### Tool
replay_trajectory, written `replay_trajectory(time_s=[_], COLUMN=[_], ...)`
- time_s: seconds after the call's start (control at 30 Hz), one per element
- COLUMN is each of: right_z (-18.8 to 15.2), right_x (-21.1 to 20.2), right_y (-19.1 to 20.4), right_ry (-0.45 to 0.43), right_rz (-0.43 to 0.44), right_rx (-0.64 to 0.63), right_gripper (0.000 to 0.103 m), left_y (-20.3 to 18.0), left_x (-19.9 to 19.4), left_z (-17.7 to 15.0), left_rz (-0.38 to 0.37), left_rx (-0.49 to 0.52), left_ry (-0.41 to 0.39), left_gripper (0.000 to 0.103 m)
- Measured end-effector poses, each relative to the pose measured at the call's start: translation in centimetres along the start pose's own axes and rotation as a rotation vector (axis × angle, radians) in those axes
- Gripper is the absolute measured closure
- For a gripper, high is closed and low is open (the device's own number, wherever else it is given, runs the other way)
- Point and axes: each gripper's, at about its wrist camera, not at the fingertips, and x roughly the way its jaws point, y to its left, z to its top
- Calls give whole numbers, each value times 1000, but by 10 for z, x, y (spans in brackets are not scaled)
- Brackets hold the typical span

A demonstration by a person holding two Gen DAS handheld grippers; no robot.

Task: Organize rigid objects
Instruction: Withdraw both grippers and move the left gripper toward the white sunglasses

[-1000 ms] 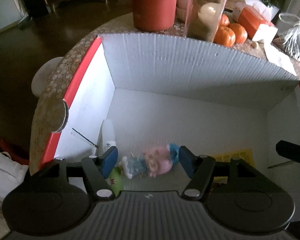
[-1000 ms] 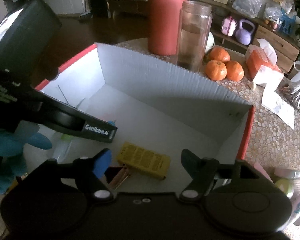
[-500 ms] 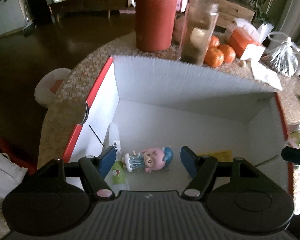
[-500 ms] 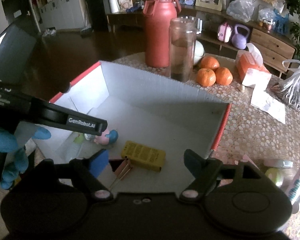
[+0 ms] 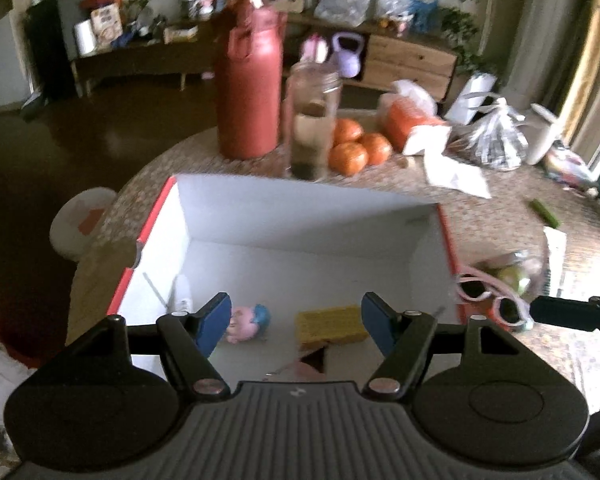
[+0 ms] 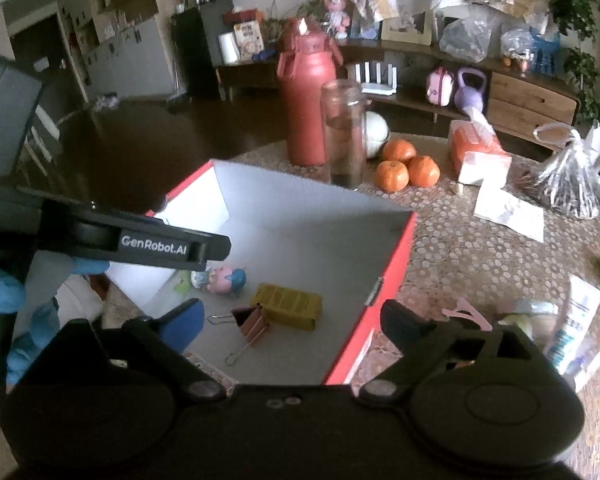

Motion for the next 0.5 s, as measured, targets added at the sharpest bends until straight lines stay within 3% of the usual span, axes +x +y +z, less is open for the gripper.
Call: replay_trajectory(time_s=[0.03, 0.43, 0.5], right_z=[-2, -37, -43], right_x=[-7, -77, -87], right_y=[-2, -47, -57], right_ry=[-10, -130, -145], right_rz=[0, -18, -31], right_rx=[5, 107, 125], right_gripper=[6, 0, 0], left_y=[-5, -49, -56], left_x=[-5, -40, -44], left_z=[-2, -20, -24], left_rz=[-4, -70, -79], left_rx=[6, 5, 6], left_ry=[-14, -72, -77], left_gripper=[22, 16, 11])
